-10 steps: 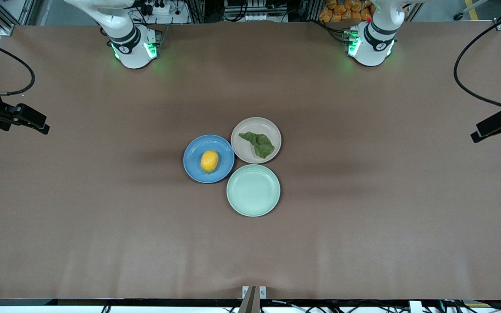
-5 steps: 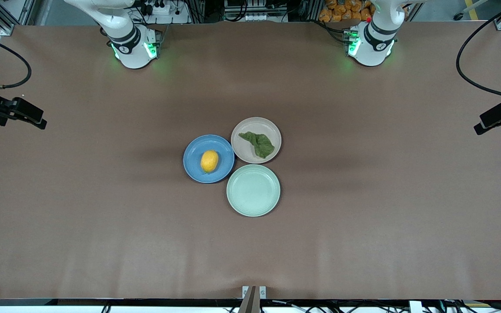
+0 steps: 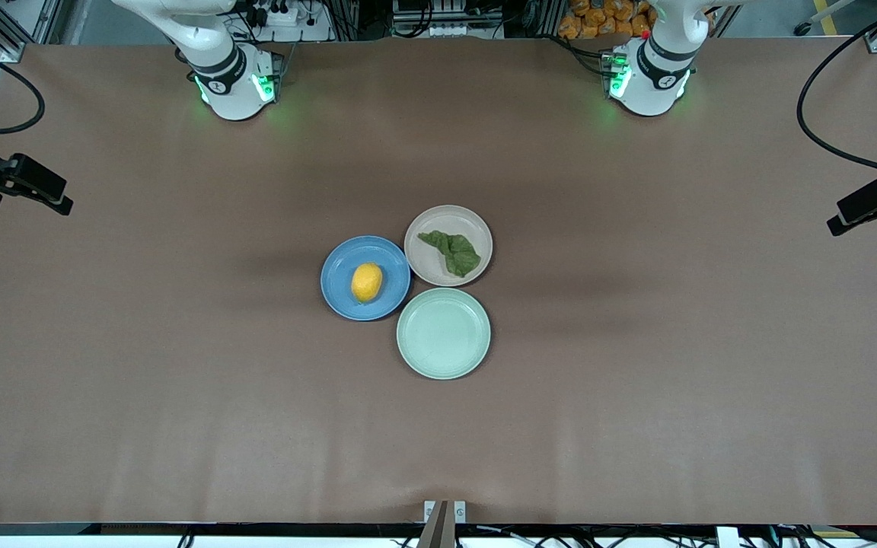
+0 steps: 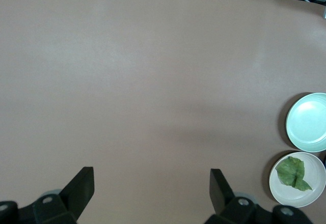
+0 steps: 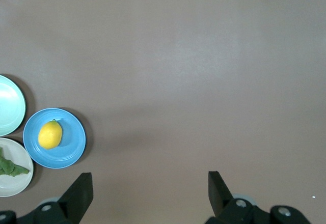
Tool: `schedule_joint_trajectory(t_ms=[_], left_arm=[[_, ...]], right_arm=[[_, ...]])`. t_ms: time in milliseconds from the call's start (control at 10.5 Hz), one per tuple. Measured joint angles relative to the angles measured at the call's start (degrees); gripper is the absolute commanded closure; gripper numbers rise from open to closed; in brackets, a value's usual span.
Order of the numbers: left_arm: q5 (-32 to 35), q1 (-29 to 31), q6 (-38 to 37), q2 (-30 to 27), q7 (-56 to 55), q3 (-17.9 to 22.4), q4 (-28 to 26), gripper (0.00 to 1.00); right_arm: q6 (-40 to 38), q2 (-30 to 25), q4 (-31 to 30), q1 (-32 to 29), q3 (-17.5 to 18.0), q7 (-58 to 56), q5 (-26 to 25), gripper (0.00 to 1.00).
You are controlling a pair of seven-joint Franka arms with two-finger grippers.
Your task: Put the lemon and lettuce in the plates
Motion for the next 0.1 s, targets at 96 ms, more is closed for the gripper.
schedule_joint_trajectory(t_ms=[96], left_arm=[[0.0,0.0,0.0,0.0,0.0,0.0,0.0,0.0]], right_arm=[[-0.18,0.0,0.0,0.0,-0.01,0.0,0.0,0.0]])
